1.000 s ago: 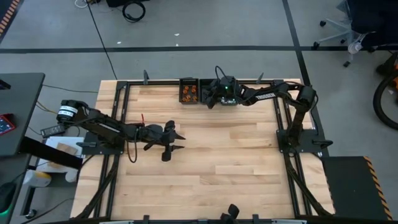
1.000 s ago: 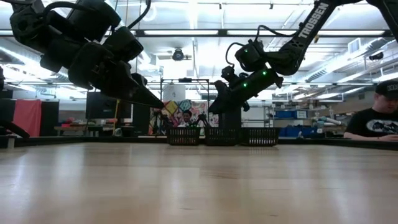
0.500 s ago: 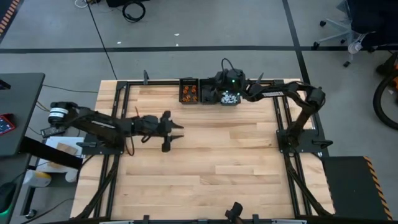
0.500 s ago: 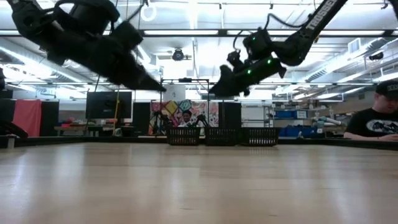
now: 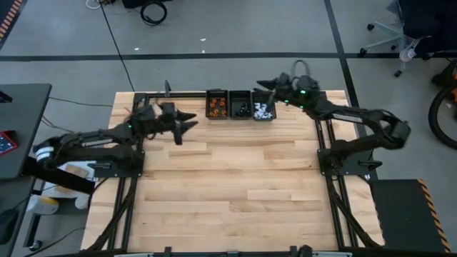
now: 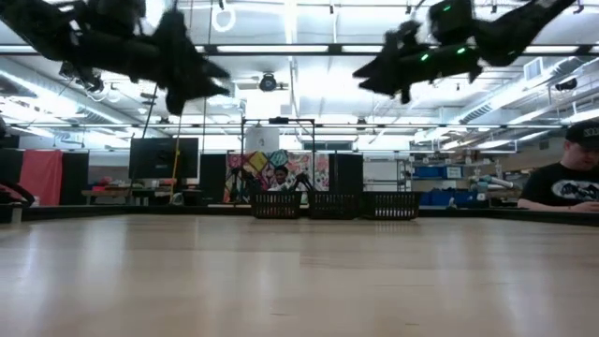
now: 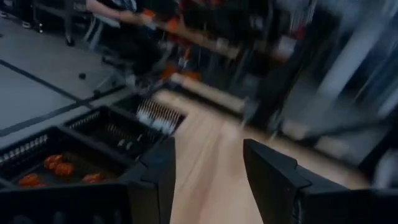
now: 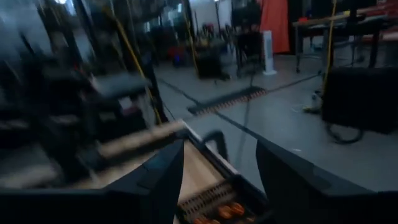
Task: Sort game pieces by color
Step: Return to Home Position
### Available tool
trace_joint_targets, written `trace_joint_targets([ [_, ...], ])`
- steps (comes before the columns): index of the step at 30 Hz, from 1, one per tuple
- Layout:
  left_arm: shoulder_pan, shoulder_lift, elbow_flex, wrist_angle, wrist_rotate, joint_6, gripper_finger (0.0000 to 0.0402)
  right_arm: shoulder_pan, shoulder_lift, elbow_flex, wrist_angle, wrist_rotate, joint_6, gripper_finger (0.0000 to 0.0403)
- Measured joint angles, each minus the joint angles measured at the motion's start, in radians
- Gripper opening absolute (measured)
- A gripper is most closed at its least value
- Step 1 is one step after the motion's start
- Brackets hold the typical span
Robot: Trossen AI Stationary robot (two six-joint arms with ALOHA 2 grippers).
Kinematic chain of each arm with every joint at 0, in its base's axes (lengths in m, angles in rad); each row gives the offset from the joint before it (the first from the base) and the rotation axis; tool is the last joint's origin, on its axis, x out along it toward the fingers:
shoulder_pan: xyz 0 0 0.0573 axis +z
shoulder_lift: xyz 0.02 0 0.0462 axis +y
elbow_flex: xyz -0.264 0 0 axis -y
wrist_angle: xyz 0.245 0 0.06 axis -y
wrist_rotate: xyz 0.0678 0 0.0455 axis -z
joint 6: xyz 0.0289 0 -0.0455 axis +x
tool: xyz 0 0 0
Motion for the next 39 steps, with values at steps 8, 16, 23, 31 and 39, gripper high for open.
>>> trace_joint_targets([
  [8,0.081,-0.314,-0.001,-0.226,-0.041,-0.292,0.0148,-0.029,-0.314,-0.155,0.003,-0.063,0.329,0.0203],
  [16,0.080,-0.586,-0.001,-0.544,-0.174,-0.400,0.0105,0.021,-0.607,-0.477,0.123,0.078,0.574,0.0178],
  [23,0.080,-0.688,-0.071,-0.605,-0.215,-0.432,0.0076,0.035,-0.714,-0.583,0.128,0.136,0.634,0.0160],
  [31,0.082,-0.841,-0.148,-0.660,-0.238,-0.469,0.0035,0.011,-0.796,-0.631,0.082,0.101,0.673,0.0149],
  [39,0.082,-0.839,-0.159,-0.703,-0.251,-0.464,0.0008,-0.019,-0.910,-0.639,-0.002,0.079,0.670,0.0133],
])
